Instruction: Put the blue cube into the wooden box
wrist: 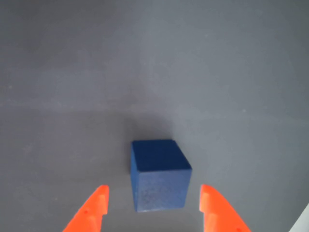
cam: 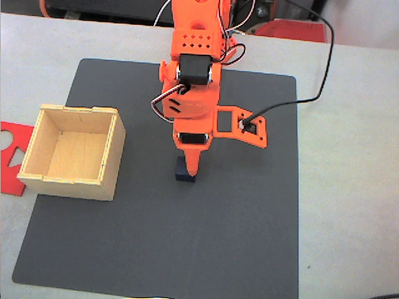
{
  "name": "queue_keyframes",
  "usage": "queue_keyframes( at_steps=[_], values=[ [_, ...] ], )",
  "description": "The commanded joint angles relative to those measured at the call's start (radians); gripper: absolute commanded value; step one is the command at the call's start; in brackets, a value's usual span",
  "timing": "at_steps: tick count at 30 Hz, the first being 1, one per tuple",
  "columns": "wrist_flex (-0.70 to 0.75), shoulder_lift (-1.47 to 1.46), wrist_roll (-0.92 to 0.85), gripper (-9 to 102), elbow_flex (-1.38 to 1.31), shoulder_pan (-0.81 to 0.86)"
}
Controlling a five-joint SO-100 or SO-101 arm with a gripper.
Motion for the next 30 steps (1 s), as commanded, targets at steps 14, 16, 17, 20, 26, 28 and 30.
queue_keyframes(
  at_steps=[14,16,17,20,26,28,30],
  values=[
    [0.058,-0.058,-0.034,24,-0.101,0.121],
    [0.054,-0.084,-0.035,24,-0.101,0.124],
    [0.049,-0.094,-0.038,24,-0.101,0.124],
    [0.031,-0.101,-0.054,24,-0.104,0.12],
    [0.04,-0.103,-0.067,24,-0.144,0.118],
    [0.048,-0.103,-0.072,24,-0.16,0.117],
    [0.064,-0.11,-0.083,24,-0.184,0.112]
  ],
)
